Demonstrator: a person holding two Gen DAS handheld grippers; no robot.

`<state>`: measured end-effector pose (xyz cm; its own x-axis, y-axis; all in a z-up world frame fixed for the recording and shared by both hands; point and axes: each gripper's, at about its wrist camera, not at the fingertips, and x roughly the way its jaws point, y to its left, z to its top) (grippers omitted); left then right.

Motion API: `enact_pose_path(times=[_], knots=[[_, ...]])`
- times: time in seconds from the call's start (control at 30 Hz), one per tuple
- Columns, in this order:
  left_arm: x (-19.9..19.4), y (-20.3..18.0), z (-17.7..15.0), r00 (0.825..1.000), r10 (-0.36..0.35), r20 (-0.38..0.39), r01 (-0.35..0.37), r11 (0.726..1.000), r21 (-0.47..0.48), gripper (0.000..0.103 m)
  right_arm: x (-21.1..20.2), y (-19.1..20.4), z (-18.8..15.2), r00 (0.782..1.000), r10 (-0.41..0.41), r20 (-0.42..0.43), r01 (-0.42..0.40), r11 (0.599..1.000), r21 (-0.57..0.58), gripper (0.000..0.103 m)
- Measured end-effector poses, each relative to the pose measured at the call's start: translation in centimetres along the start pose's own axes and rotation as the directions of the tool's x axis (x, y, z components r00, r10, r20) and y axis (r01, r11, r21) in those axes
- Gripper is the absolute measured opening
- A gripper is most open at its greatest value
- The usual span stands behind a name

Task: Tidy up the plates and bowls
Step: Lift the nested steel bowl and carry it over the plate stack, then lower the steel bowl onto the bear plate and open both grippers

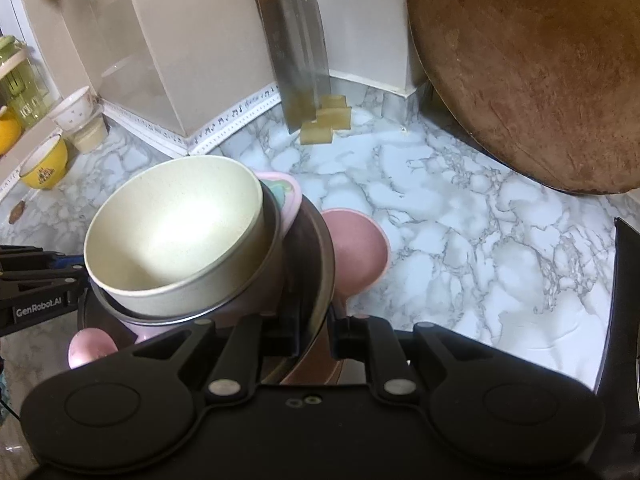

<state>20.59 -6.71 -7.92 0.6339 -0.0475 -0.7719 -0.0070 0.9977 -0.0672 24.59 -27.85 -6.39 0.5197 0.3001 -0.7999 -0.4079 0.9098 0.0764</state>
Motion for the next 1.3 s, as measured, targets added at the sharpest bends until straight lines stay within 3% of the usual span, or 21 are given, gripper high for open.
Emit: enact_pose_path(times=[0.47, 0.83, 0.9, 1.3], knots=[[0.5, -0.4, -0.6, 1.000, 0.010, 0.013, -0.010, 1.000, -0.001, 0.014, 0.7, -0.2, -0.6, 1.000, -0.011, 0.000, 0.011, 1.000, -0.007, 0.015], [0.0, -0.3, -0.2, 1.000, 0.017, 0.005, -0.017, 0.999, -0.030, 0.015, 0.5, -0.5, -0.5, 1.000, -0.001, -0.008, 0.002, 1.000, 0.022, 0.025], [-0.1, -0.4, -0.2, 1.000, 0.023, 0.008, -0.023, 0.999, -0.028, 0.015, 0.3, -0.7, -0.7, 1.000, -0.003, -0.004, 0.003, 1.000, 0.024, 0.031], [-3.3, -0.2, -0.6, 0.999, 0.021, 0.044, -0.019, 0.998, -0.052, 0.017, -4.3, -1.1, -2.0, 0.995, 0.062, 0.083, -0.065, 0.997, 0.036, 0.046]])
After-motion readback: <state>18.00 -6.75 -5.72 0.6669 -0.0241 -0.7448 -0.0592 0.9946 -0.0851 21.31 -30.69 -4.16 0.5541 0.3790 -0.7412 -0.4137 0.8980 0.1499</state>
